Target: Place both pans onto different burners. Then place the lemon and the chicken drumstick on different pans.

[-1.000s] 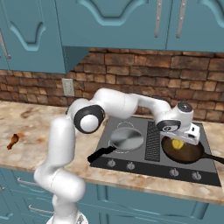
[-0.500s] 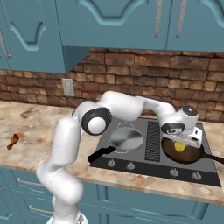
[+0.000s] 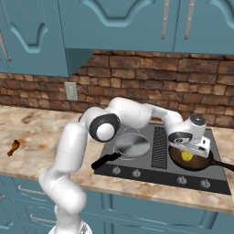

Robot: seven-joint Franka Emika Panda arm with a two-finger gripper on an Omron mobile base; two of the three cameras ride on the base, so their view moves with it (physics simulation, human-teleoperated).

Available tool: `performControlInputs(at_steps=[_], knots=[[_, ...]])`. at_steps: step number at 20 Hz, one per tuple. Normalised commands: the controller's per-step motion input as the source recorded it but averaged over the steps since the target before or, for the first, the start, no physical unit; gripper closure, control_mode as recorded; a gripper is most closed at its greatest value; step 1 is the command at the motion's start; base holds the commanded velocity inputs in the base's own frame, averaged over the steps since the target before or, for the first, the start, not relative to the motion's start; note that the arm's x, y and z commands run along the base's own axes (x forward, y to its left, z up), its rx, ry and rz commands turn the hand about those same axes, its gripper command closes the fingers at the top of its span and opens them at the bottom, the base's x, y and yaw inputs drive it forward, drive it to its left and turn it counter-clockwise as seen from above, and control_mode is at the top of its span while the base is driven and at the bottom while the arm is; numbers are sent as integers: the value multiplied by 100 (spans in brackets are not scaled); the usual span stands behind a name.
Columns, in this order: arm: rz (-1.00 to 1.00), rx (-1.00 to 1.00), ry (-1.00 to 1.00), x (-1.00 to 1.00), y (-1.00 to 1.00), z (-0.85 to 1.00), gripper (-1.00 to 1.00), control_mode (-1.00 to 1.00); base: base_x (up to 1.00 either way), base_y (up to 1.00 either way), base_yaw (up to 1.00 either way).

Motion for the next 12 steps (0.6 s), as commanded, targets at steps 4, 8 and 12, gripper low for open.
performControlInputs(at_steps=[4,8,12], knots=[[0,0,0,11,0,-14,100,-100,0,0,0],[0,0,0,9,1,-4,-100,-100,0,0,0],[0,0,0,0,4,0,-100,-100,0,0,0]])
